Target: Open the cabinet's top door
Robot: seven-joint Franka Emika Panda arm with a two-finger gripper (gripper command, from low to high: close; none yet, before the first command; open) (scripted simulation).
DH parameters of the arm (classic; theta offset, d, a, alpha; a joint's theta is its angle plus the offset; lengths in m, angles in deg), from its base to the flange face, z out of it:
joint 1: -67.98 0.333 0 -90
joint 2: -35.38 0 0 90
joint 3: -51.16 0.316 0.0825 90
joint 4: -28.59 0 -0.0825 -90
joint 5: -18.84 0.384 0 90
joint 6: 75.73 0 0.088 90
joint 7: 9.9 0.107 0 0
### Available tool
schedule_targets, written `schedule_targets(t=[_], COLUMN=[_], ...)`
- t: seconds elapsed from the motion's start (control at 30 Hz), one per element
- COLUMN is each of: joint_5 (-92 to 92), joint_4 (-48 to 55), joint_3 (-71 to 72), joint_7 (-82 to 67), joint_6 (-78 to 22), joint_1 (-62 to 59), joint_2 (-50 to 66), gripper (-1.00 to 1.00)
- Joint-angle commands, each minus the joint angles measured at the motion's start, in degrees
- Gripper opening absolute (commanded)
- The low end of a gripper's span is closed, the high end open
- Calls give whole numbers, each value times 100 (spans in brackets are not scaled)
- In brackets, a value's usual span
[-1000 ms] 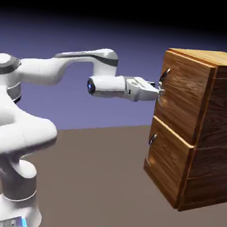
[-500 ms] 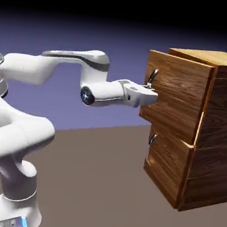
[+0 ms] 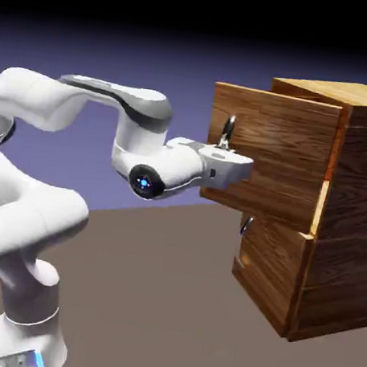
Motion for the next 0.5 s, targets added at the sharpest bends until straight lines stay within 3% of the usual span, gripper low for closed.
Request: schedule_targets(t=[0.0, 0.47], joint_5=[-187, -3463], joint_4=[-4, 1166], joint_3=[-118, -1037], joint_7=[-79, -1811], joint_6=[-243, -3119], joint_1=[-108, -1962], joint_2=[94, 2540], gripper=[-100, -100])
